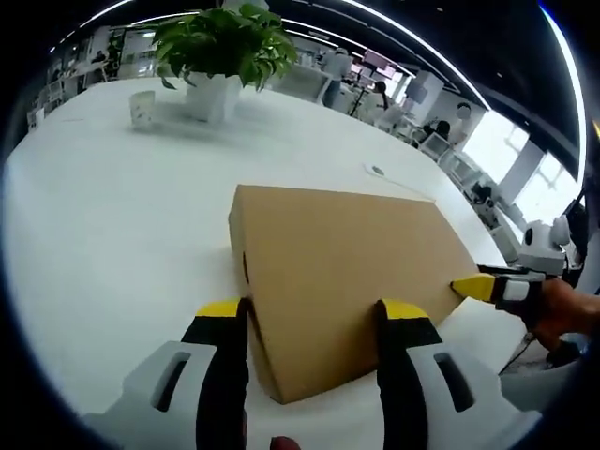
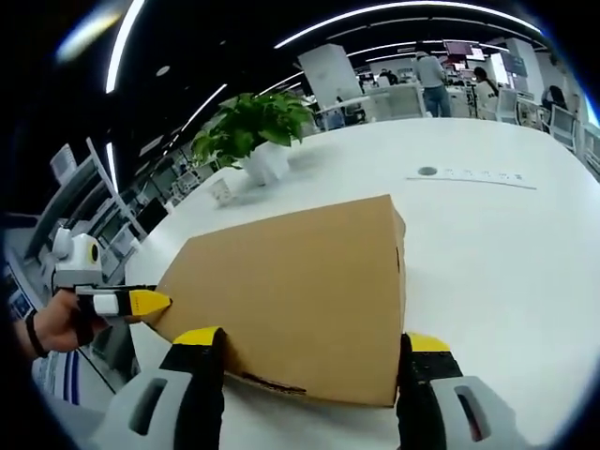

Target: Operate the shoe box by opening the lid, removing the specified soft item, and placing it in the target area until the item is outside and the box remains undamaged.

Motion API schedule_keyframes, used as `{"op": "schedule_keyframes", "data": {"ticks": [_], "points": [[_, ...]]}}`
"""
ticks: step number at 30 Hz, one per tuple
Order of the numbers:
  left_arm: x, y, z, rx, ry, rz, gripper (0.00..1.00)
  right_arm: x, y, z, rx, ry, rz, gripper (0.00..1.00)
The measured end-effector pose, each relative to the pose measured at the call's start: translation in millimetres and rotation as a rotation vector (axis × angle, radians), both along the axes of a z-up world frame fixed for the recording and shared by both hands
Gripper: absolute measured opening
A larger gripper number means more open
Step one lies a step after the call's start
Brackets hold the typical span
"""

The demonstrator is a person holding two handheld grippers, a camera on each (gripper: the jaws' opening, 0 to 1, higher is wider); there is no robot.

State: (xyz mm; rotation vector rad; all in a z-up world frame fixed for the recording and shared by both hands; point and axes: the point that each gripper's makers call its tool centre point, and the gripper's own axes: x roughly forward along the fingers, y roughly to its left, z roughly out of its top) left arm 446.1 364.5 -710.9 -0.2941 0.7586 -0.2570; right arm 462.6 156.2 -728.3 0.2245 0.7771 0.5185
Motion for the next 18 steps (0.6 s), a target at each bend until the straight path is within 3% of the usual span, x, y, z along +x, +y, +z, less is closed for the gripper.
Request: {"op": "schedule_keyframes", "data": {"ticks": [6,12,14,18], "points": [[-9.2,7.2,-1.7,0.003,0.001,0.006,0.52,-10.2,6.7,0.0,0.001,0.004,0.005,0.74],[-12.7,7.5,-2.0,0.021,0.008,0.026,0.54,-12.6,5.1,0.8,0.010,0.014,0.068,0.74],[-14.5,6.7,-1.8,0.044,-0.007,0.003,0.55,-20.1,5.6,2.5,0.006,0.002,0.117,0.75],[-23.8,6.5,0.2,0.050,-0.026,-0.038,0.57,-22.9,1.2,6.4,0.000,-0.035,0.133,0.75]]}}
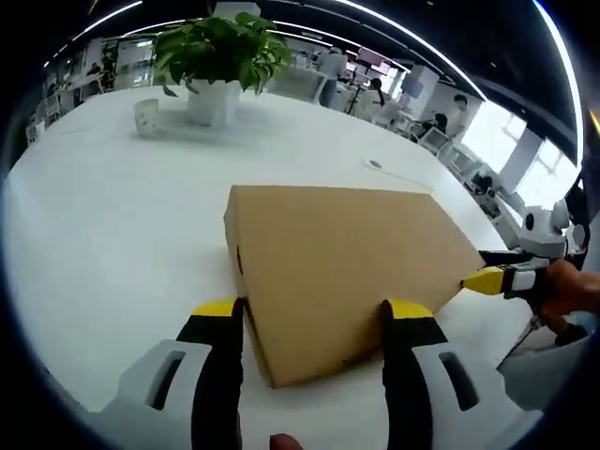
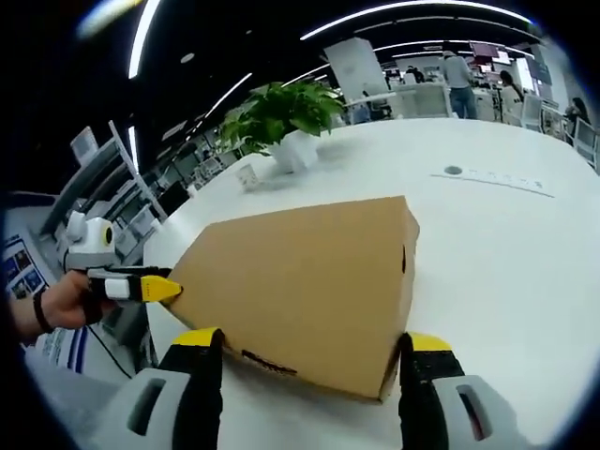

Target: Operate the shoe box by opening the lid, removing the specified soft item, and placing it in the target area until the item is outside and the box remains undamaged.

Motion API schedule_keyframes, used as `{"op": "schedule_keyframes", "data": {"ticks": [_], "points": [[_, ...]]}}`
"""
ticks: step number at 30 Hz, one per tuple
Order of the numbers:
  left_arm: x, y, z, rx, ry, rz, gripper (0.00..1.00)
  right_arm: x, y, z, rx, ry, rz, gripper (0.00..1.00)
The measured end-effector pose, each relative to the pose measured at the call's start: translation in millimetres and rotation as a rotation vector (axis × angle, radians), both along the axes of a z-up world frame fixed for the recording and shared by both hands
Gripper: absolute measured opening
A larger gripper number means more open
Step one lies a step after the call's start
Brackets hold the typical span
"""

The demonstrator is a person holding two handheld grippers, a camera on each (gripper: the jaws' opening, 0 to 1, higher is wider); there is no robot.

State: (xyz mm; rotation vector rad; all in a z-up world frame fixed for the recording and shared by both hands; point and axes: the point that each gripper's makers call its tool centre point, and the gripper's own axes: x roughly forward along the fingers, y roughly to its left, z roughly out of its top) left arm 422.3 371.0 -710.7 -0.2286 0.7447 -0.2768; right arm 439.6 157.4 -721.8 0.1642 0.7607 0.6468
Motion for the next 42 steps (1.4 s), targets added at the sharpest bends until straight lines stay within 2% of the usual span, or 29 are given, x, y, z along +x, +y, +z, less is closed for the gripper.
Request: {"op": "schedule_keyframes", "data": {"ticks": [3,6,8,12,19,22,24,25,36,42], "points": [[-4.6,0.2,2.0,0.013,-0.022,-0.040,0.56,-3.7,-3.4,3.5,0.003,-0.014,0.008,0.72],[-10.0,0.1,1.8,0.026,-0.037,-0.082,0.58,-5.0,-8.5,5.1,-0.004,-0.031,0.009,0.65],[-14.2,-2.0,1.5,0.024,-0.038,-0.104,0.59,-7.7,-8.6,7.6,-0.007,-0.044,0.021,0.64],[-19.6,-4.4,0.6,0.040,-0.046,-0.143,0.62,-13.9,-11.1,6.2,-0.068,-0.061,0.055,0.64],[-25.5,-3.5,-2.9,0.109,-0.061,-0.199,0.62,-16.7,-21.2,0.8,-0.154,-0.083,0.065,0.63],[-24.1,-1.8,-4.9,0.114,-0.060,-0.196,0.60,-15.5,-20.3,2.7,-0.153,-0.091,0.055,0.57],[-23.7,-4.0,-4.1,0.102,-0.064,-0.194,0.53,-15.1,-14.5,6.0,-0.132,-0.093,0.056,0.47],[-21.8,-0.1,-4.5,0.110,-0.064,-0.165,0.51,-13.8,-14.6,3.9,-0.151,-0.090,0.044,0.46],[-23.5,1.0,-0.7,0.094,-0.068,-0.146,0.49,-15.0,-16.5,5.2,-0.160,-0.103,0.009,0.44],[-24.6,2.5,11.6,0.062,-0.087,-0.129,0.48,-16.2,-17.3,17.8,-0.126,-0.119,-0.017,0.44]]}}
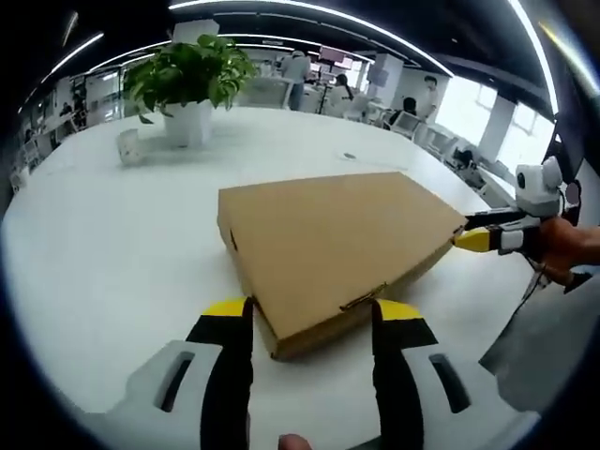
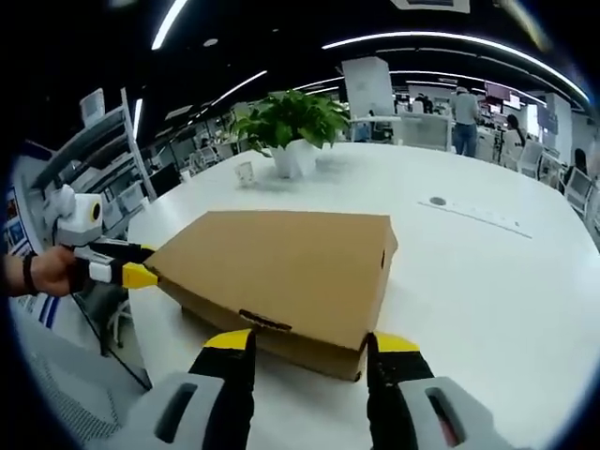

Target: Operate the shoe box by opening the lid, removing the specified soft item, and placing it in the target area until the item is outside and the box remains undamaged.

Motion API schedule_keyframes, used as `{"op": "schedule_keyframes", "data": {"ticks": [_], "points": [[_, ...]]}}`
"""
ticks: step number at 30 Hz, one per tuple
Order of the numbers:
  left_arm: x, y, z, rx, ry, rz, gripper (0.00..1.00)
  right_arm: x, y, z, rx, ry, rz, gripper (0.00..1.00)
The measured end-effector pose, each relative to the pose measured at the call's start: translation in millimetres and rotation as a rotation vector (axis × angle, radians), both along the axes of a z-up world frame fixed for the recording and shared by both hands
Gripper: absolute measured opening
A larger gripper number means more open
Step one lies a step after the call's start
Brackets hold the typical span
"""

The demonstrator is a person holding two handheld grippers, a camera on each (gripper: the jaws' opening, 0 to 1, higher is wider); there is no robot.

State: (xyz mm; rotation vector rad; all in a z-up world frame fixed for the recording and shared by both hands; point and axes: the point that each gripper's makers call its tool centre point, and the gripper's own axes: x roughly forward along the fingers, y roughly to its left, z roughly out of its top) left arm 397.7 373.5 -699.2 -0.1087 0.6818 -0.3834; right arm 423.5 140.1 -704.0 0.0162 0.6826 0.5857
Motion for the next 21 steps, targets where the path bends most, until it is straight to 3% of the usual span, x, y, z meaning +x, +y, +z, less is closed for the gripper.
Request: {"op": "schedule_keyframes", "data": {"ticks": [13,21], "points": [[1.3,3.8,28.9,-0.004,-0.070,-0.014,0.45,1.5,-1.3,27.3,0.042,-0.044,-0.024,0.42],[5.8,3.2,43.9,0.048,-0.117,-0.073,0.44,9.3,-1.9,49.4,0.060,-0.089,-0.030,0.41]]}}
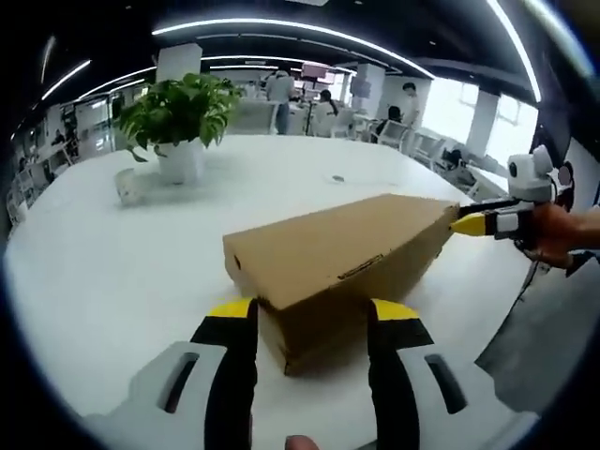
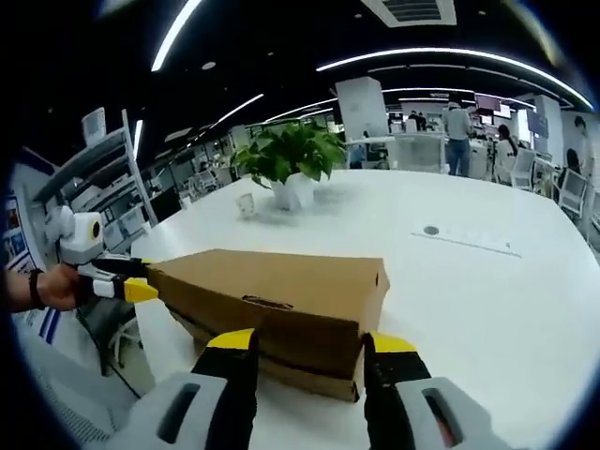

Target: Operate the shoe box by opening the lid, removing the specified soft item, and placing it in the target area until the item is outside and the box remains undamaged.

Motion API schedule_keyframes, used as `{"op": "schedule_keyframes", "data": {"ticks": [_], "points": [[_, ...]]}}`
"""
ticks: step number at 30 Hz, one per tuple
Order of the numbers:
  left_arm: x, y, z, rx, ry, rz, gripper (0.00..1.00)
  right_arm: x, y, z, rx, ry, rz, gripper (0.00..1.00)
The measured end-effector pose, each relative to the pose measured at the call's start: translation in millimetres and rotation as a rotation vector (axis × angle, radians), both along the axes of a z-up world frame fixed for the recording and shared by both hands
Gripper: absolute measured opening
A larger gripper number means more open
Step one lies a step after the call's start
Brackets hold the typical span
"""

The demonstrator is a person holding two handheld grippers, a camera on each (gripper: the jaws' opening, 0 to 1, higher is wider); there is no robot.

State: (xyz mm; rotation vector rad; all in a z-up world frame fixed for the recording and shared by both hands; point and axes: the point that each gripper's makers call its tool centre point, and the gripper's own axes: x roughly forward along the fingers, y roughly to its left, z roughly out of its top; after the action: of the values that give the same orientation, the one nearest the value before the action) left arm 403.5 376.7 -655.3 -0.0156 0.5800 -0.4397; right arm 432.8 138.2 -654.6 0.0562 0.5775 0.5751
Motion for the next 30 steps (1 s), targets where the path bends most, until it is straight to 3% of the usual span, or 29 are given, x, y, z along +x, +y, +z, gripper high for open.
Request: {"op": "schedule_keyframes", "data": {"ticks": [10,17,30], "points": [[7.2,0.1,18.4,0.049,-0.063,-0.054,0.46,12.0,0.6,24.9,0.025,-0.045,-0.005,0.41],[18.8,8.5,28.6,0.086,-0.097,-0.047,0.38,20.5,3.1,40.1,0.034,-0.076,-0.010,0.41],[43.6,9.7,48.7,0.172,-0.199,-0.030,0.40,40.5,6.8,64.4,0.032,-0.142,-0.023,0.41]]}}
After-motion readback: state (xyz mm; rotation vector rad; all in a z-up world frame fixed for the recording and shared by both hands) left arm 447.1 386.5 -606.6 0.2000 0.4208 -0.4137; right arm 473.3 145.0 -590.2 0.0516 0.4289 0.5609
